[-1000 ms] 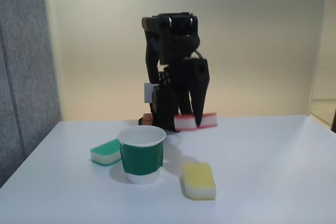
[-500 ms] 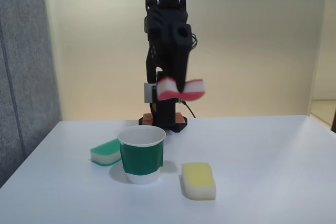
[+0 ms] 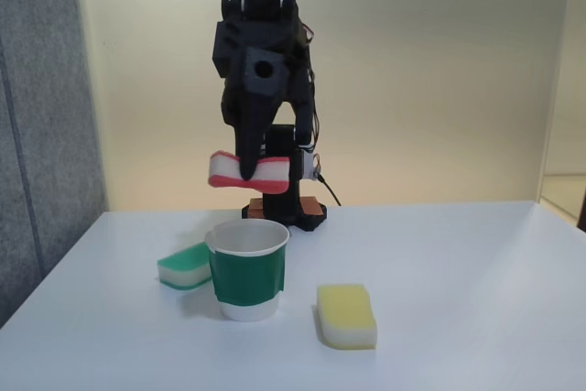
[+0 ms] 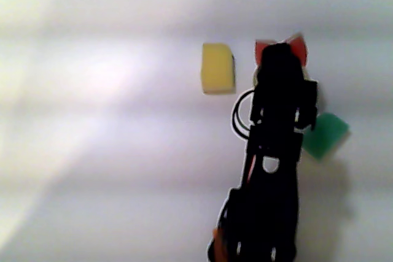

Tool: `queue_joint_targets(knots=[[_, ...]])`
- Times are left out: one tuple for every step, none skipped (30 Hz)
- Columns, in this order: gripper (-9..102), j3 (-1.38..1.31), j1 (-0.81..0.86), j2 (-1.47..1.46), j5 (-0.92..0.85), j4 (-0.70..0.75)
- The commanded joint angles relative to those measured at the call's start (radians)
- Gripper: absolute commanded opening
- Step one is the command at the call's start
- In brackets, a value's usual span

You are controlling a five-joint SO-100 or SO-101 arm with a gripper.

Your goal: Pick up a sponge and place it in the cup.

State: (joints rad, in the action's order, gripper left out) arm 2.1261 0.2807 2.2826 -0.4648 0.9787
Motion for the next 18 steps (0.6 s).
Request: queue_joint_targets(knots=[[0,0.02,0.008,0.014,-0.017,0.005],[0,0.031,0.008,0.015,-0.018,0.005],[0,0.037,0.006,0.018,-0.017,0.009],[0,0.041,0.006,0.018,-0.017,0.015],[0,0.046,0.006,0.018,-0.008,0.017],[0,0.054,0.006,0.018,0.003,0.017],[0,0.064,0.005,0.015,0.014,0.009],[0,0.077,0.003,0.014,0.018,-0.005],[0,0.086,0.003,0.012,0.018,-0.014],[0,0.091,0.003,0.012,0.018,-0.017],[0,0.094,0.003,0.012,0.015,-0.017],[1,0.095,0.003,0.015,0.012,-0.015],[4,0.095,0.003,0.017,0.015,-0.015],[7,0.097,0.003,0.02,0.017,-0.015],[8,0.098,0.003,0.021,0.017,-0.015],[8,0.098,0.003,0.023,0.017,-0.015],[11,0.098,0.002,0.026,0.015,-0.018],[13,0.098,0.002,0.029,0.012,-0.02]])
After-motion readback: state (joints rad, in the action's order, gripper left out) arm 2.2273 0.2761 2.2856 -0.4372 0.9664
